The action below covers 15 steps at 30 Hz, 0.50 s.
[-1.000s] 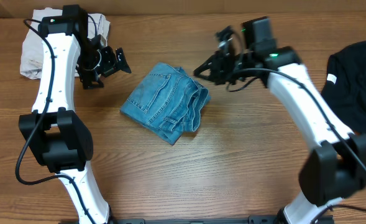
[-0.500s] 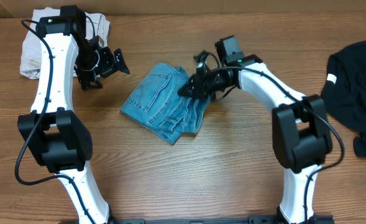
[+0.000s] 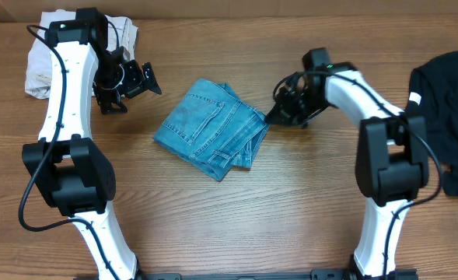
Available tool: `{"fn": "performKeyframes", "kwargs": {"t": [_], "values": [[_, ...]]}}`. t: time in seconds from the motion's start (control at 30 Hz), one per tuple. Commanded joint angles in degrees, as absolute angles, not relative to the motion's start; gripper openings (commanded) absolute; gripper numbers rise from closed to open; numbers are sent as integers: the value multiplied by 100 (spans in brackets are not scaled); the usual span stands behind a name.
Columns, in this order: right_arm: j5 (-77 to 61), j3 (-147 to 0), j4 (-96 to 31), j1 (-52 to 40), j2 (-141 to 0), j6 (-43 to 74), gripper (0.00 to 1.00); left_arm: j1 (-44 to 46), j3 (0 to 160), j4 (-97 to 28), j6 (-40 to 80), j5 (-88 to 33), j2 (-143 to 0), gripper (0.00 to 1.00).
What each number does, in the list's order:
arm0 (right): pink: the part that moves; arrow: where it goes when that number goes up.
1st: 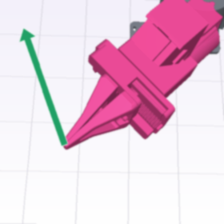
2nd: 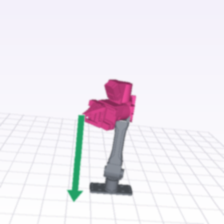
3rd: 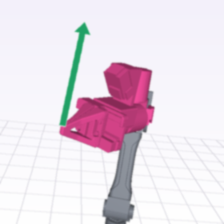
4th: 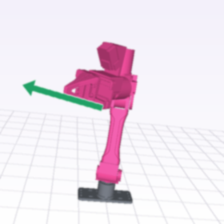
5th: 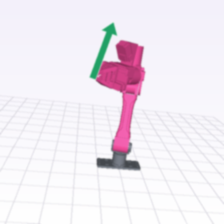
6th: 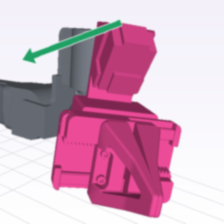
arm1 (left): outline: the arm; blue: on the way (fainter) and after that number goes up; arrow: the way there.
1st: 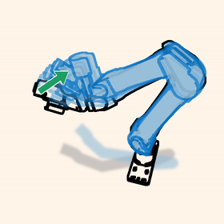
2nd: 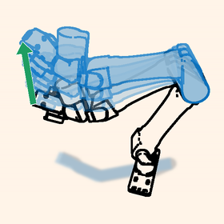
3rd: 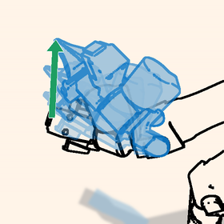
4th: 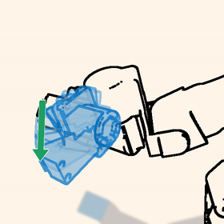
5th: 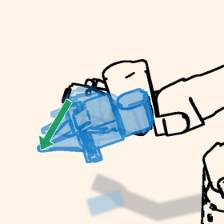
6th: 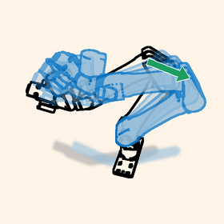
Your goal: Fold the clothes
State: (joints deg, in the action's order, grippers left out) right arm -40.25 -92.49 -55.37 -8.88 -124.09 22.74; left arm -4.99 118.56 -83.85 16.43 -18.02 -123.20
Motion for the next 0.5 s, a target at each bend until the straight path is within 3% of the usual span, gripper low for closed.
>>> {"fn": "performKeyframes", "kwargs": {"t": [0.0,0.47], "values": [[-4082,-9636,-5675,-993,-11325,2228,4,-517,11998,-8394,1673,-1756,-12398,100],[-4390,-9080,-5124,-2768,-11437,2541,4,-517,11998,-8381,1673,-1758,-12398,100]]}}
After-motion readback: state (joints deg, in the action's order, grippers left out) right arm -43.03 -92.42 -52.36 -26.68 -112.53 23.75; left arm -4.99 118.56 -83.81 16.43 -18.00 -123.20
